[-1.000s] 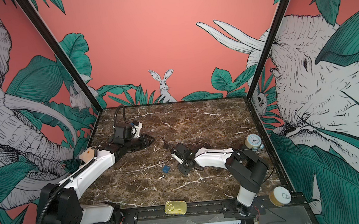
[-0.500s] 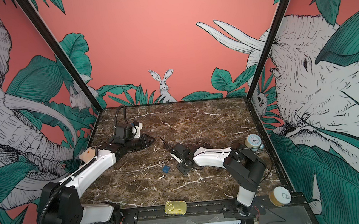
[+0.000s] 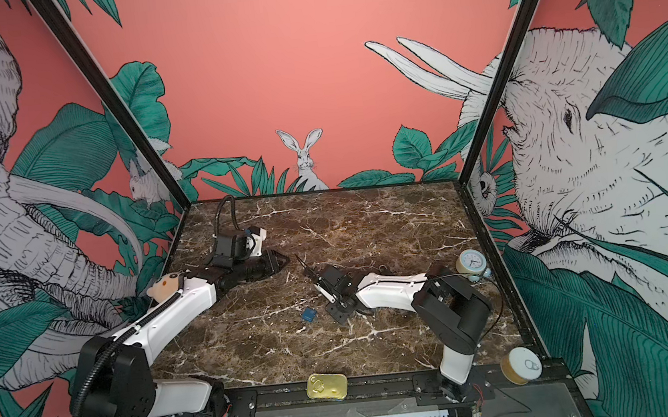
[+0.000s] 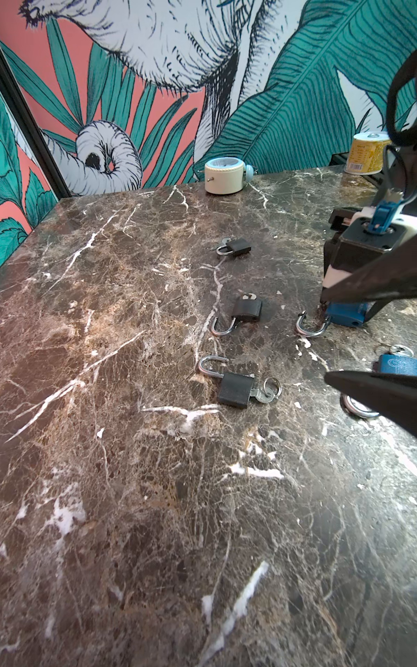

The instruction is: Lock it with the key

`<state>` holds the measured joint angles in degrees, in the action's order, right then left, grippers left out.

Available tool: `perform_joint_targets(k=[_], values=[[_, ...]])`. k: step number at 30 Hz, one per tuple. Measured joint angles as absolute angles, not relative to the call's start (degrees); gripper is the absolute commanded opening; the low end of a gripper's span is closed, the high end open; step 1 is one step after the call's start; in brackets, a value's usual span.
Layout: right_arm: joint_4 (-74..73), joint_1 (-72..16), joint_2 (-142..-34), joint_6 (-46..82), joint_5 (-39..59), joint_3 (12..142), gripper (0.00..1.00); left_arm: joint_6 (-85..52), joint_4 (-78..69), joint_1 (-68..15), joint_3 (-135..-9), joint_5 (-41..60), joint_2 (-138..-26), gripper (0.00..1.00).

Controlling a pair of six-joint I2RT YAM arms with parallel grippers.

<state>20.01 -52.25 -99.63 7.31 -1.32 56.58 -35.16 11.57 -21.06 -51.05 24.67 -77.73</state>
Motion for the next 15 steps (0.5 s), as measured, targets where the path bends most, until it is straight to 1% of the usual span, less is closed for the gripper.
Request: perform_joint_targets(k=[6, 8, 10, 13, 15], values=[[20.1, -52.5, -100.3, 7.2, -1.4, 57.2, 0.42, -35.2, 11.3, -21.1, -51.0, 24.7, -77.7, 0.34], [20.1, -52.5, -100.4, 7.2, -1.5, 57.3, 0.37, -35.2, 11.2, -21.1, -51.0, 24.7, -77.7, 0.35], [20.1, -52.6, -100.4, 7.2, -1.7, 57.4, 0.31, -35.2, 11.2, -21.1, -51.0, 24.7, -77.7, 0.35], [20.0, -52.9, -100.4, 7.3, -2.4, 57.5, 0.27, -35.2, 11.2, -21.1, -51.0, 24.9, -77.8, 0.35], [20.0, -53.0, -100.4, 7.3, -2.6, 57.5, 0.26, -35.0, 11.2, -21.1, -51.0, 25.1, -78.0, 0.34]])
